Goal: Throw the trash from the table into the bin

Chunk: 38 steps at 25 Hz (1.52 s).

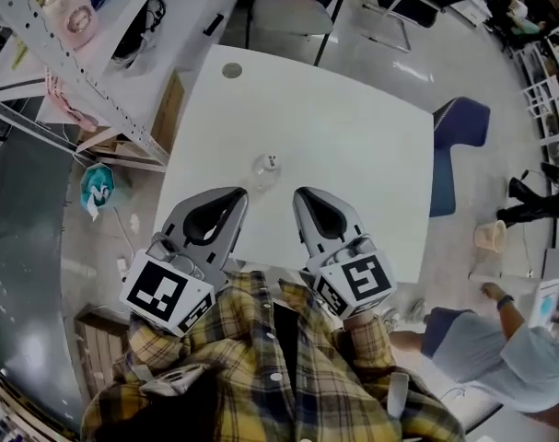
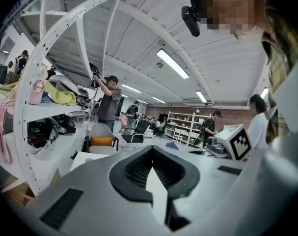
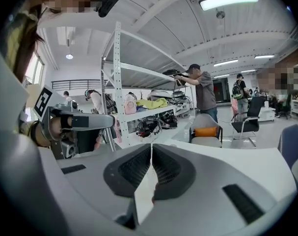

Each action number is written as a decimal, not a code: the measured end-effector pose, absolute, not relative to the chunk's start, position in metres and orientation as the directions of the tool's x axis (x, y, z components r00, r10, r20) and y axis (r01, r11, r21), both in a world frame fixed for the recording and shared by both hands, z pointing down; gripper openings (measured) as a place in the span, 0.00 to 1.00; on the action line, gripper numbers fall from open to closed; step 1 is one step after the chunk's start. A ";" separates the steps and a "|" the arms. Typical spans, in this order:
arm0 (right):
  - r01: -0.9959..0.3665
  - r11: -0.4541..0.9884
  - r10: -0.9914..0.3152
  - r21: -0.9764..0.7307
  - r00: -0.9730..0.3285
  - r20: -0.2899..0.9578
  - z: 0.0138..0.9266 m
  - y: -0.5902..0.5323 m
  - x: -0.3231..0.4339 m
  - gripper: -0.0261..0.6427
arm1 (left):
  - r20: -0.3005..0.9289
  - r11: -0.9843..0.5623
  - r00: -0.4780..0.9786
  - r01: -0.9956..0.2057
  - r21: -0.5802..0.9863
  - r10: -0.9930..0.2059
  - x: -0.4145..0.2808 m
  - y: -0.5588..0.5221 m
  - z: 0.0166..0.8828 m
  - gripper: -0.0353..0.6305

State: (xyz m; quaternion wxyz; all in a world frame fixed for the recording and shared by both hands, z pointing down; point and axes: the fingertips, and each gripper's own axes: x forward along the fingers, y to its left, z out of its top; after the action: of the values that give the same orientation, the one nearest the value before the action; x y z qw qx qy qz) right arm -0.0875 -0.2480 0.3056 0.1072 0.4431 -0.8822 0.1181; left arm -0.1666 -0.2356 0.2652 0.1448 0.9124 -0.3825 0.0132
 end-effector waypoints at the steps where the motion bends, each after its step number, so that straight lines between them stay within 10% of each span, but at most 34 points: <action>1: -0.813 0.570 -0.762 -0.118 -0.577 0.292 0.307 -0.250 -0.087 0.04 | 0.134 -0.671 0.713 -0.696 0.255 -0.689 -0.167 -0.238 0.265 0.06; 11: -0.815 0.550 -0.760 -0.179 -0.578 0.297 0.329 -0.257 -0.092 0.06 | 0.153 -0.669 0.720 -0.689 0.277 -0.677 -0.183 -0.250 0.275 0.06; 25: -0.777 0.580 -0.685 -0.245 -0.627 0.370 0.397 -0.267 -0.105 0.53 | 0.197 -0.637 0.699 -0.710 0.299 -0.687 -0.190 -0.247 0.292 0.06; 38: -0.774 0.588 -0.678 -0.236 -0.630 0.377 0.441 -0.294 -0.115 0.58 | 0.260 -0.548 0.631 -0.769 0.329 -0.731 -0.215 -0.239 0.316 0.06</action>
State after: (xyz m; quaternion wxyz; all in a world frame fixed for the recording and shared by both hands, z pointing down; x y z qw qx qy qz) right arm -0.1154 -0.2940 0.4413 0.1243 0.4115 -0.8823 0.1919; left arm -0.2149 -0.2392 0.3161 0.2095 0.8785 -0.4269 0.0461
